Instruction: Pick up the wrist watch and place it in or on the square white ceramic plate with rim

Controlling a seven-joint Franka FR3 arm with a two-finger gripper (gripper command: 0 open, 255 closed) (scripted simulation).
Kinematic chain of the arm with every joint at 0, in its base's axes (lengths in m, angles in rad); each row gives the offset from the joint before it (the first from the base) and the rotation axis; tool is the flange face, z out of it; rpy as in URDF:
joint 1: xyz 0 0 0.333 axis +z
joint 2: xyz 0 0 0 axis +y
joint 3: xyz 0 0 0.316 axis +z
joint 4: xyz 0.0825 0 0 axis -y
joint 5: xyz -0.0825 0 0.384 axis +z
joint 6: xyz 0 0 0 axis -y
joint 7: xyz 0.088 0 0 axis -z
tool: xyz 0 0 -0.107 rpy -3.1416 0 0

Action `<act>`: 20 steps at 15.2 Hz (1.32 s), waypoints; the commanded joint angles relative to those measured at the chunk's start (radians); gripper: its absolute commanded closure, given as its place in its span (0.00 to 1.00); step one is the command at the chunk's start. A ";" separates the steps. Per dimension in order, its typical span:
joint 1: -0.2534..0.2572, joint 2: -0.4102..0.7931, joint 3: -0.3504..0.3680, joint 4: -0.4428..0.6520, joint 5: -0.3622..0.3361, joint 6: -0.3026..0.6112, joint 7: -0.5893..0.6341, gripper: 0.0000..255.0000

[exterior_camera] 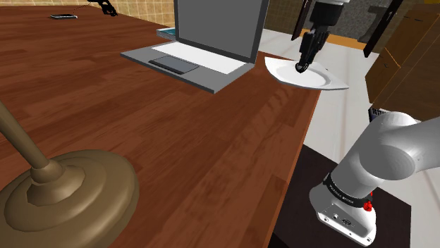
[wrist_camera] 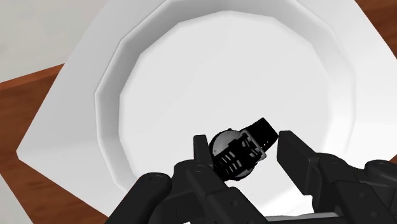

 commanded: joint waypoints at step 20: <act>0.004 0.043 0.006 0.151 0.007 -0.108 -0.004 0.00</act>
